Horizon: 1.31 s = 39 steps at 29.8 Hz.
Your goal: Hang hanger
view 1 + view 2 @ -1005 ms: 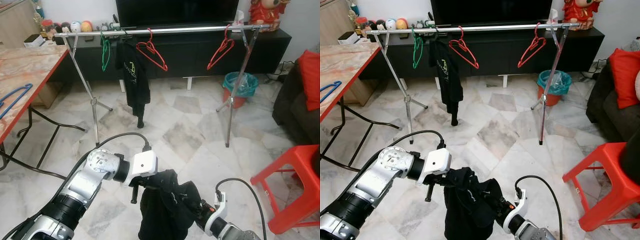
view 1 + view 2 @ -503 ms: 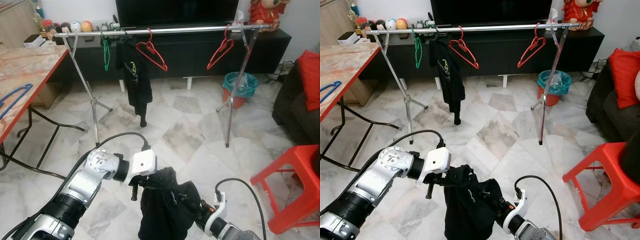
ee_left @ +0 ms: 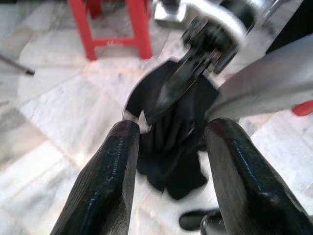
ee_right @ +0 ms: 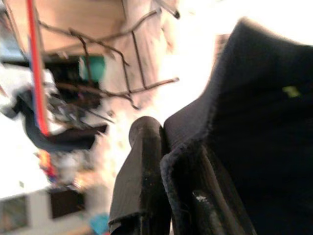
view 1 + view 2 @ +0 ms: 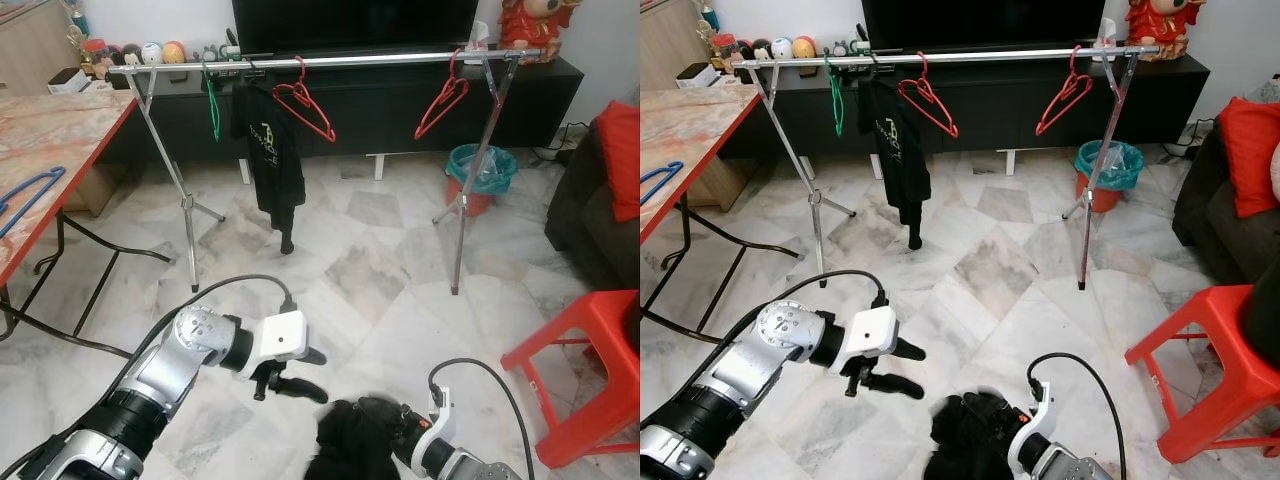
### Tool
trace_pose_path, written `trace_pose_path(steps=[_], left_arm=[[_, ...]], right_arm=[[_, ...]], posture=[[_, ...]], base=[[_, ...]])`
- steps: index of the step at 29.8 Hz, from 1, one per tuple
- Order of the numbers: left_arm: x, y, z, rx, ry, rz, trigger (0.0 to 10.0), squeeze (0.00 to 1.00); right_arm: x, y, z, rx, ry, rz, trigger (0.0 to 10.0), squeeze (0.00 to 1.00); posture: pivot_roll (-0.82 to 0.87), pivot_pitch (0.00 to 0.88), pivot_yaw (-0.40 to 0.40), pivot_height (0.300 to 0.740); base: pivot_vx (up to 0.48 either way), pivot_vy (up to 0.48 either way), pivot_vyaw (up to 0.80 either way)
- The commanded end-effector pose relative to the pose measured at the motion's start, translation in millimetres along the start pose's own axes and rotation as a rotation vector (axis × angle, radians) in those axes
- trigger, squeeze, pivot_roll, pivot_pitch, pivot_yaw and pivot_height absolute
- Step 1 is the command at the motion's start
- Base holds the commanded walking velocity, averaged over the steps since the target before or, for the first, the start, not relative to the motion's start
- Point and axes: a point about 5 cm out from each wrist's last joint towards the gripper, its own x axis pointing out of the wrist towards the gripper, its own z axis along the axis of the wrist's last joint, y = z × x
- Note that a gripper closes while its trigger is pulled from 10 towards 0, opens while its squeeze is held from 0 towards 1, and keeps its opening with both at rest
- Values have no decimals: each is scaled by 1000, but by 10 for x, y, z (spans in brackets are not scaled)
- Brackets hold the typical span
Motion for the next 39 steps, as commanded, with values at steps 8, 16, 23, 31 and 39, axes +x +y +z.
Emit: trace_pose_path(steps=[8, 16, 23, 31, 39], left_arm=[[30, 174, -236, -8, 69, 273, 10000, 0], [45, 237, -327, -44, 62, 412, 10000, 0], [122, 230, -390, -47, 80, 465, 10000, 0], [184, 266, -444, -80, 96, 577, 10000, 0], [210, 273, -503, -138, 92, 665, 10000, 0]], right_arm=[[-94, -55, 301, -505, 128, -223, 0, 0], [-266, -89, 721, -952, 201, -524, 0, 0], [-385, -2, 1056, -1291, 228, -690, 10000, 0], [-355, 258, 1362, -1512, -20, -813, 10000, 0], [-210, 568, 1445, -1672, -201, -767, 10000, 0]], posture=[[-56, 0, 15, 740], [-55, 0, 21, 740], [-59, 0, 23, 740], [-57, 0, 21, 740], [-59, 0, 27, 740]], base=[[0, 0, 0], [0, 0, 0], [0, 0, 0], [0, 0, 0], [0, 0, 0]])
